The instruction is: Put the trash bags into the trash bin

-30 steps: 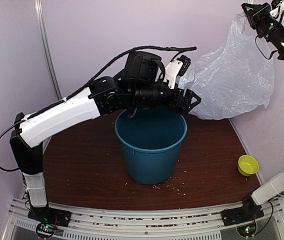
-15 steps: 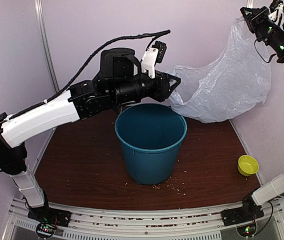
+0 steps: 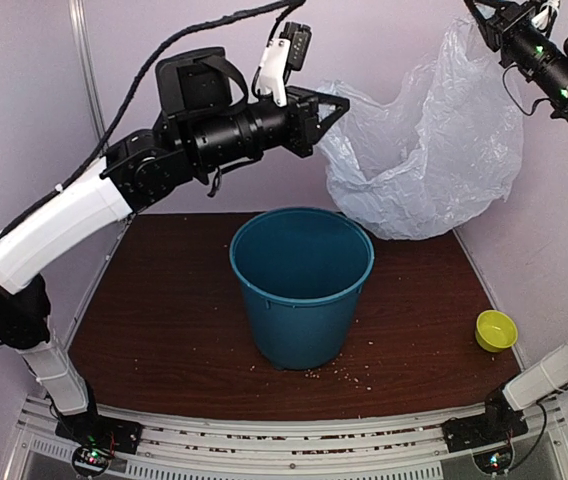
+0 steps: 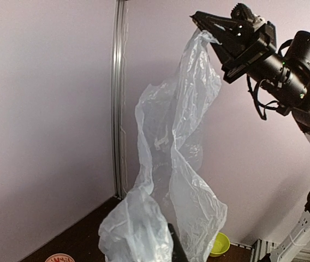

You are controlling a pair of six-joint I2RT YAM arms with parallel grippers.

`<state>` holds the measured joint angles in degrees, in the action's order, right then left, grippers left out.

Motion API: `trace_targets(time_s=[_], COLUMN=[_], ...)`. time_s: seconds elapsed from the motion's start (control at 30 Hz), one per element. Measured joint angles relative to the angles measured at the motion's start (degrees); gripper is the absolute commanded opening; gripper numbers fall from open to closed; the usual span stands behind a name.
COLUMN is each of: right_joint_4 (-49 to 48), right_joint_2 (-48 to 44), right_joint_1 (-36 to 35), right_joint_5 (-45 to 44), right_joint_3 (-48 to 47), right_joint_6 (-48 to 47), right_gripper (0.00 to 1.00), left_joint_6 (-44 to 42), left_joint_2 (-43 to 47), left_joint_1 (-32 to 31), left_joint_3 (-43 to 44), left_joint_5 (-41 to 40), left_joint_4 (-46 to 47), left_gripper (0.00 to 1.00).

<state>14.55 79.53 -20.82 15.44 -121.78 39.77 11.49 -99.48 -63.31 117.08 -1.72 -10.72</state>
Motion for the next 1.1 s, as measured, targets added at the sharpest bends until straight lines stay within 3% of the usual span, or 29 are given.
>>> trace_targets(time_s=[0.53,0.83,1.1], right_joint_4=[-9.0,-12.0,-13.0], right_joint_2=[0.7,4.4,7.3], right_joint_1=[-0.2,-3.4,-10.3], right_joint_5=[6.1,7.2,8.0], right_joint_3=[-1.7,-1.7,-1.7], right_joint_6=[6.8,8.5,7.8], right_gripper=[0.0,0.0,0.0], left_joint_6=[-1.1,-1.3,-2.2], left_joint_2=[8.3,15.3,21.0], left_joint_1=[-0.3,-0.7,-0.7], left_joint_3=[1.7,-4.3,-9.4], left_joint_5=[9.6,8.6,4.9], left_joint_4=[-3.7,-4.3,-5.0], left_gripper=[0.0,0.0,0.0])
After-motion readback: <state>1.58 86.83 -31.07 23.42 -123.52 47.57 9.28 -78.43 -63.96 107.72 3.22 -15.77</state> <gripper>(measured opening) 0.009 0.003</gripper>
